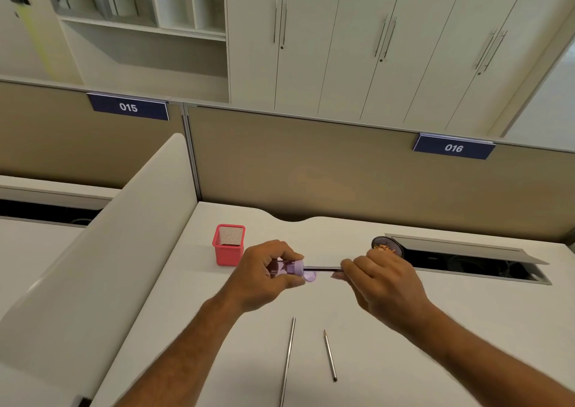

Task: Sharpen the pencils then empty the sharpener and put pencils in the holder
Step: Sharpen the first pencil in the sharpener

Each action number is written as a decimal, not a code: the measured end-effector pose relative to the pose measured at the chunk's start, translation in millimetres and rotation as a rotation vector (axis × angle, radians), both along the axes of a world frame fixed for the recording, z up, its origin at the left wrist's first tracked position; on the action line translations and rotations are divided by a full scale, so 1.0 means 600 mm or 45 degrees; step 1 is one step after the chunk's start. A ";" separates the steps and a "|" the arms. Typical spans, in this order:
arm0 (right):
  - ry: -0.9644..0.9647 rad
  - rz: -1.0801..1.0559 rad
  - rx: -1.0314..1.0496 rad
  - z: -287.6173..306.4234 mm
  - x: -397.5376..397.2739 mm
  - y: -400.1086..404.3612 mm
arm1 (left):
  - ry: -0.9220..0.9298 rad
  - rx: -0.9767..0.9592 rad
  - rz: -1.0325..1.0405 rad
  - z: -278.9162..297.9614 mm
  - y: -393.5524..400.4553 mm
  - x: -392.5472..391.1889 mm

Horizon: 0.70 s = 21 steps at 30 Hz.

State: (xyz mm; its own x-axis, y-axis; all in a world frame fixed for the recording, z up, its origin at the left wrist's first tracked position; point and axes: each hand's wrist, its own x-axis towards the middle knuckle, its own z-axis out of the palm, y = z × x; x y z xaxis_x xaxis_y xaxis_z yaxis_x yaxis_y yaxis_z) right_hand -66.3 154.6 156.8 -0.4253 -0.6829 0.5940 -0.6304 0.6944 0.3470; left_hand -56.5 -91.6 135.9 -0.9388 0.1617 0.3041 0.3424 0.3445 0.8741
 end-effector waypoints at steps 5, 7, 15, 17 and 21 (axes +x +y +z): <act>-0.662 -0.168 -0.129 0.012 -0.003 -0.010 | 0.197 -0.016 0.000 -0.005 0.000 -0.007; -1.026 -0.189 -0.207 0.023 -0.010 -0.011 | 0.298 -0.016 0.025 -0.002 0.003 -0.009; -0.774 -0.064 -0.212 0.028 -0.018 -0.001 | 0.219 -0.097 -0.025 -0.003 0.002 -0.011; -0.567 0.024 -0.205 0.021 -0.017 0.003 | 0.129 -0.072 -0.021 -0.004 0.003 -0.009; -0.150 0.126 -0.123 0.010 -0.011 0.002 | 0.032 -0.006 -0.054 -0.004 -0.001 -0.007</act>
State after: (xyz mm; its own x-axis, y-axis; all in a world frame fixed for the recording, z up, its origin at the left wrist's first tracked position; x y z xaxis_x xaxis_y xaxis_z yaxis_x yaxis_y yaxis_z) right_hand -73.1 156.0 162.8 -0.4296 -0.6671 0.6086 -0.7295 0.6536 0.2016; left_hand -60.9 -92.3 133.6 -0.9233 0.2025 0.3263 0.3783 0.3333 0.8636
